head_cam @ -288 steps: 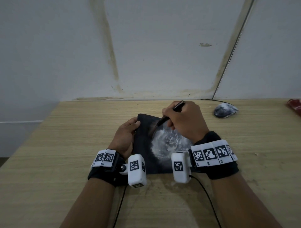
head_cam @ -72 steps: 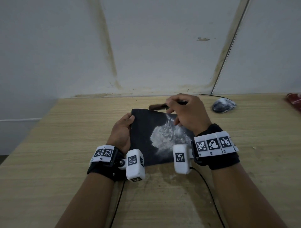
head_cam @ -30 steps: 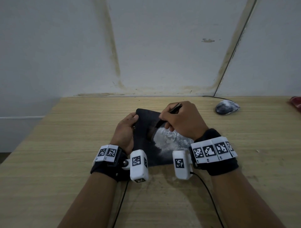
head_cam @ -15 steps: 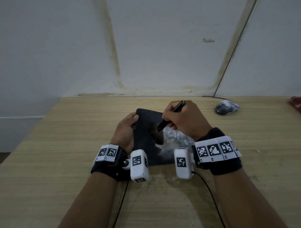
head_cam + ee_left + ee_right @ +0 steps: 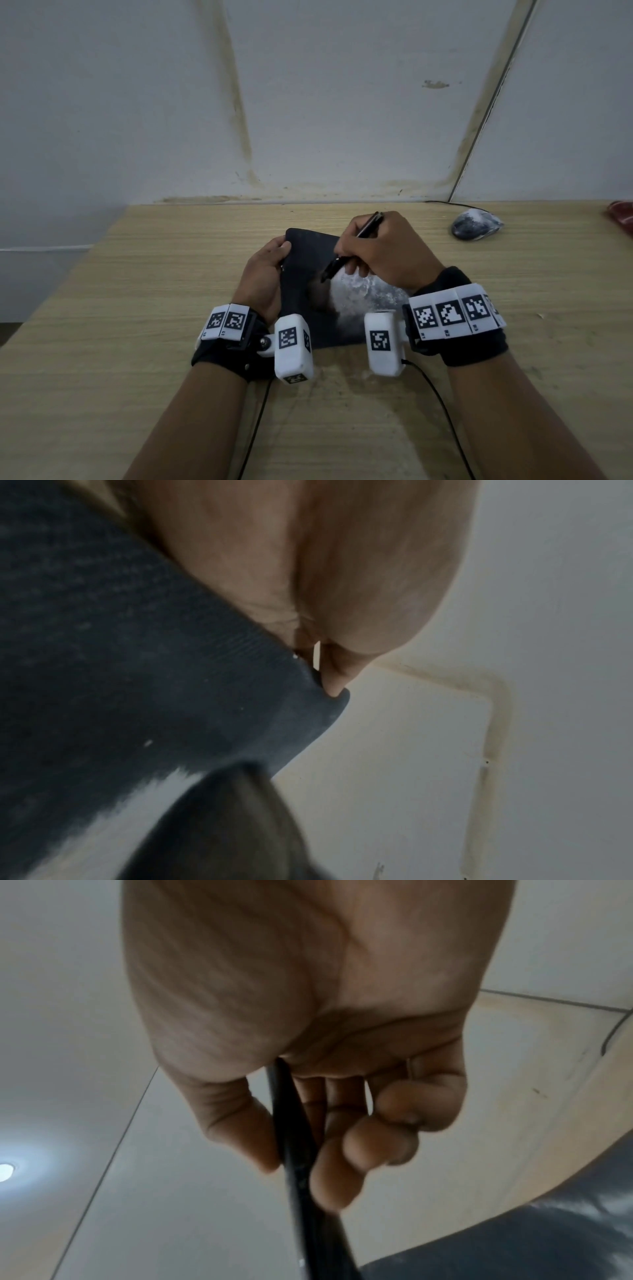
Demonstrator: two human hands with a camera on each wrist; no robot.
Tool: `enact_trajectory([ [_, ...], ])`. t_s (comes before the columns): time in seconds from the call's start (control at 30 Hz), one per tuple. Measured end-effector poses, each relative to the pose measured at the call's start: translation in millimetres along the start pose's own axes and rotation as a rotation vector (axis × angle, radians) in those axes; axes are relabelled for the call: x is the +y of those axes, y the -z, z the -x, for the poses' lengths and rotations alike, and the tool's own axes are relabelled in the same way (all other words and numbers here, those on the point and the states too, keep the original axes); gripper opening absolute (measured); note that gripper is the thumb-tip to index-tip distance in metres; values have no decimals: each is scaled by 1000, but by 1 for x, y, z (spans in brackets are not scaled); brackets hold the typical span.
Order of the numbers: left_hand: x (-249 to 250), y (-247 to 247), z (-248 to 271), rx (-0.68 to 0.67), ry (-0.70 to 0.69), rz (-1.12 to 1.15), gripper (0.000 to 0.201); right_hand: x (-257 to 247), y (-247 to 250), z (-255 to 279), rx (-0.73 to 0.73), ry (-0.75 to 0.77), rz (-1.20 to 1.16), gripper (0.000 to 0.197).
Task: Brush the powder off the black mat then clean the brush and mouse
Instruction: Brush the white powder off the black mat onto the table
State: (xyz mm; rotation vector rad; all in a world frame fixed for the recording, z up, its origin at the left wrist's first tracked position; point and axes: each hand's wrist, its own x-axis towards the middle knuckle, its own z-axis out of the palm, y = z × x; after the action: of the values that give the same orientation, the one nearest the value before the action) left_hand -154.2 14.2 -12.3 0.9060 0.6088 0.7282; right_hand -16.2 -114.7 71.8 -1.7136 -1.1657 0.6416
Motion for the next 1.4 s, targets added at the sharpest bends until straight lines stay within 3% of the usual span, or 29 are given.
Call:
enact_trajectory([
  [0.13,0,0,-3,14,-9,16,23,-2,-8,0,-201,-58,151,13],
  [0.27,3,-1,-4,6,-13,2,23,-2,0,-1,-114,-87,225,18],
  [0.37,4,-1,-5,8,-9,10,24,-7,3,-1,-117,-30,79,16],
  [0.47,5,1,-6,19,-14,12,25,-12,-4,1,-285,-9,50,12],
  [0.57,6,0,-6,3,-26,7,23,-10,-7,1,-403,-66,175,12],
  [0.67,7,0,-5,-6,-33,-8,23,-4,3,0,-282,-117,222,14],
  [0.8,7,1,-4,-10,-23,-13,24,-3,15,0,-134,-69,133,15],
  [0.9,6,-1,-6,5,-27,5,23,-8,7,0,-176,-24,65,13],
  [1.03,7,-4,-5,-10,-25,-3,25,-6,-2,0,-297,-43,163,15],
  [1.17,9,-5,-5,-19,-25,-21,25,-1,12,-1,-146,-91,239,17],
  [1.27,10,-4,-4,-6,-28,-25,24,-3,17,-2,-61,-53,163,16],
  [1.4,9,-4,-4,7,-32,-6,22,-8,2,-1,-188,-25,89,14],
])
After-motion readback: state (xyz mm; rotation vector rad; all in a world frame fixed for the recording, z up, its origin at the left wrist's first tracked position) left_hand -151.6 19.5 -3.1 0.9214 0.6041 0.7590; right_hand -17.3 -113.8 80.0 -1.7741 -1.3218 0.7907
